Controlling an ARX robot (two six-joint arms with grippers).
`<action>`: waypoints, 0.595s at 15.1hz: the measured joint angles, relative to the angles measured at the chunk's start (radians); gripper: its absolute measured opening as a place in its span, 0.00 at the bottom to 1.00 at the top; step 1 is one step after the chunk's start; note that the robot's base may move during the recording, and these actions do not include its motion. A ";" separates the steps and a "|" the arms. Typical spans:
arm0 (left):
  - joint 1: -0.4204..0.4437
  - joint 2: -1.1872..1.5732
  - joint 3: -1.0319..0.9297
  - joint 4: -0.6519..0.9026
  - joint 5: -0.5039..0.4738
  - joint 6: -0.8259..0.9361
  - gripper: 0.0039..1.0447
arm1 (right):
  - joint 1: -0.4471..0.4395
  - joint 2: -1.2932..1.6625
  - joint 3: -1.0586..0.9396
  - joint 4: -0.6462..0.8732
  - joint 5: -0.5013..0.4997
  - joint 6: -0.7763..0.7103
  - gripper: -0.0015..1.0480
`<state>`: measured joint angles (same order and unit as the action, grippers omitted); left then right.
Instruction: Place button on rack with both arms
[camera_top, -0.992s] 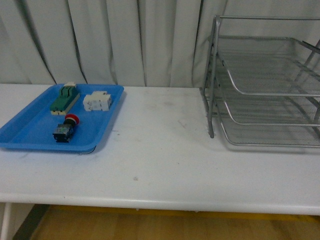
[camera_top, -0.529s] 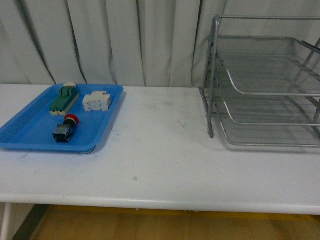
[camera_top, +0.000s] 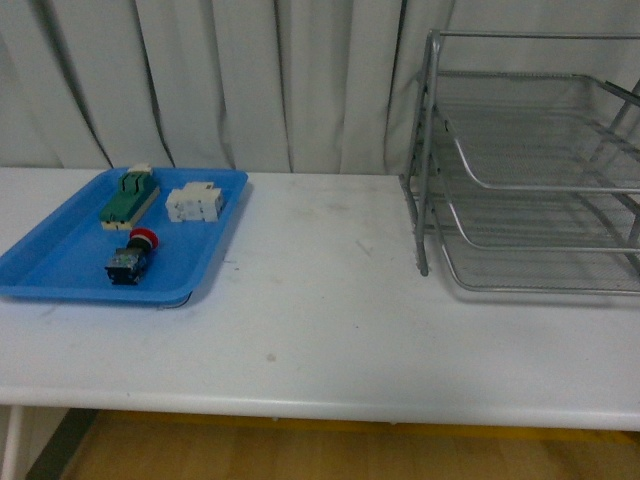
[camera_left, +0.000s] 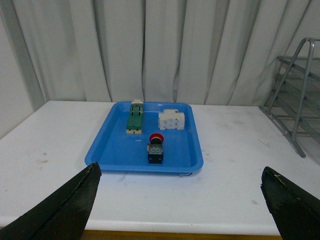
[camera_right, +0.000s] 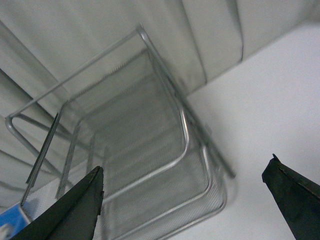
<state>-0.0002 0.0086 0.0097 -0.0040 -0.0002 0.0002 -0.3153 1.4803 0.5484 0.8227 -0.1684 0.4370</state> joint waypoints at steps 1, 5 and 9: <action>0.000 0.000 0.000 0.000 0.000 0.000 0.94 | 0.012 0.092 0.000 0.042 -0.043 0.136 0.94; 0.000 0.000 0.000 0.000 0.000 0.000 0.94 | 0.128 0.393 0.021 0.377 -0.162 0.746 0.94; 0.000 0.000 0.000 0.000 0.000 0.000 0.94 | 0.154 0.554 0.021 0.463 -0.134 1.122 0.94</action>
<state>-0.0002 0.0086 0.0097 -0.0036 -0.0002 0.0002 -0.1608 2.0338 0.5690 1.2861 -0.3019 1.5589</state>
